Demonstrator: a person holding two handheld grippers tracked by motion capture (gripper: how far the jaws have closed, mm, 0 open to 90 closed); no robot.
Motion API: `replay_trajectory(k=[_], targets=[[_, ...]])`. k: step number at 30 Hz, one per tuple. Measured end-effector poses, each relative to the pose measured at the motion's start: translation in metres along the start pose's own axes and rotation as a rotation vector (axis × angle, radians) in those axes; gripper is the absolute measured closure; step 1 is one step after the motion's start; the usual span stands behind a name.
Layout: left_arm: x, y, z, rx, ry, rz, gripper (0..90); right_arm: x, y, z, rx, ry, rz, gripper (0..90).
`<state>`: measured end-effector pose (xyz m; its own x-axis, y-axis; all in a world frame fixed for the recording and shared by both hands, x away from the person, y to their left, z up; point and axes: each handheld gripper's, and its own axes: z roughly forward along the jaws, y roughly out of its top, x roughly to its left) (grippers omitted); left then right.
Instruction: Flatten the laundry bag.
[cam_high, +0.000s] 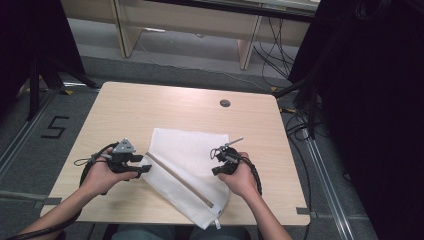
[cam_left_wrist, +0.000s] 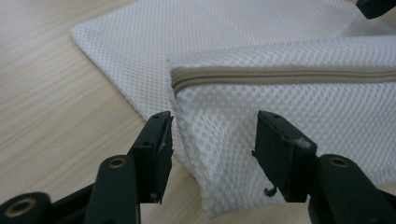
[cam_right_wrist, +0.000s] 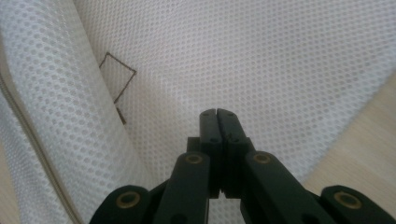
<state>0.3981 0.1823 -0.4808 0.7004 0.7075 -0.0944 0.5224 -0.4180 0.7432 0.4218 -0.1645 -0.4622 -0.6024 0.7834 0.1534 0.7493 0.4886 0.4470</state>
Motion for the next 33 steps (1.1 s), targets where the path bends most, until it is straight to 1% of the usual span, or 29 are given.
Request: replay_trajectory(k=[1,2,3,4,5,6,7,8,9,10,11,12,13,14,15,16,17,20,21,22,23,25,26,27,29,30,31,32,33], targets=[[0.000,0.000,0.001,0.002,-0.004,0.010,49.4,0.001,0.001,0.003,0.006,0.004,0.004,89.9],[-0.001,0.001,0.001,0.010,0.007,0.006,51.1,0.003,0.002,0.007,0.015,0.006,0.017,89.7],[-0.002,0.001,0.001,0.008,0.004,0.003,54.4,0.002,0.003,0.011,0.020,0.008,-0.006,89.4],[-0.001,0.002,0.000,0.022,0.005,0.022,57.0,0.004,0.003,0.013,0.025,0.007,0.002,89.1],[-0.002,0.002,-0.001,0.023,0.010,-0.001,60.9,0.005,0.004,0.015,0.031,0.005,0.000,89.1],[-0.002,0.003,-0.001,0.031,0.009,0.007,64.9,0.005,0.005,0.017,0.031,0.005,0.002,89.1],[-0.002,0.003,-0.002,0.040,0.002,0.013,67.7,0.005,0.006,0.019,0.030,0.006,-0.015,89.0],[-0.003,0.003,-0.002,0.046,0.003,0.011,70.7,0.006,0.007,0.021,0.039,-0.001,-0.002,89.1],[-0.004,0.002,-0.001,0.055,0.002,0.000,73.3,0.006,0.007,0.023,0.038,0.006,-0.003,89.1],[-0.004,0.003,-0.002,0.062,-0.007,0.007,75.6,0.006,0.008,0.025,0.035,0.004,-0.015,89.2],[-0.005,0.003,-0.002,0.067,-0.005,0.012,77.8,0.006,0.009,0.026,0.040,0.001,-0.006,89.3],[-0.006,0.004,-0.002,0.070,-0.001,0.003,80.3,0.005,0.010,0.030,0.046,0.005,-0.019,89.4],[-0.006,0.004,-0.002,0.076,-0.009,0.005,81.6,0.006,0.010,0.031,0.046,-0.002,-0.001,89.8],[-0.006,0.005,-0.003,0.081,-0.008,0.012,82.6,0.005,0.010,0.033,0.036,0.005,-0.008,90.0],[-0.007,0.005,-0.003,0.088,-0.011,0.009,83.3,0.006,0.011,0.033,0.042,0.003,0.011,90.0],[-0.007,0.005,-0.004,0.094,-0.015,0.000,83.7,0.006,0.012,0.033,0.039,-0.004,0.008,90.0],[-0.007,0.006,-0.004,0.098,-0.019,0.003,83.9,0.006,0.013,0.034,0.048,-0.010,0.019,90.0],[-0.008,0.006,-0.008,0.103,-0.035,-0.011,84.3,0.003,0.016,0.035,0.032,-0.021,0.043,90.0],[-0.008,0.006,-0.009,0.106,-0.036,-0.020,84.3,0.002,0.016,0.036,0.032,-0.022,0.061,90.0],[-0.008,0.005,-0.010,0.107,-0.039,-0.019,84.3,0.001,0.017,0.036,0.019,-0.035,0.067,90.0],[-0.009,0.005,-0.011,0.116,-0.048,-0.016,84.3,0.000,0.018,0.036,0.018,-0.034,0.069,90.0],[-0.011,0.003,-0.012,0.128,-0.063,-0.016,84.4,-0.002,0.020,0.037,0.017,-0.053,0.099,90.0],[-0.012,0.002,-0.013,0.136,-0.070,-0.021,84.5,-0.003,0.020,0.037,0.003,-0.059,0.105,90.0],[-0.013,0.001,-0.013,0.138,-0.068,-0.023,84.6,-0.005,0.021,0.037,0.002,-0.061,0.107,90.0],[-0.014,-0.001,-0.014,0.155,-0.084,-0.012,84.6,-0.006,0.022,0.037,0.001,-0.083,0.139,90.0],[-0.014,-0.001,-0.014,0.166,-0.090,-0.015,84.7,-0.010,0.022,0.037,-0.006,-0.078,0.140,90.0],[-0.015,-0.002,-0.014,0.178,-0.091,-0.013,84.8,-0.010,0.023,0.037,0.008,-0.109,0.171,90.0],[-0.015,-0.002,-0.014,0.201,-0.097,-0.003,84.8,-0.010,0.023,0.036,0.023,-0.121,0.205,90.0],[-0.014,-0.003,-0.014,0.218,-0.104,0.014,84.8,-0.013,0.023,0.035,0.015,-0.121,0.208,90.0]])
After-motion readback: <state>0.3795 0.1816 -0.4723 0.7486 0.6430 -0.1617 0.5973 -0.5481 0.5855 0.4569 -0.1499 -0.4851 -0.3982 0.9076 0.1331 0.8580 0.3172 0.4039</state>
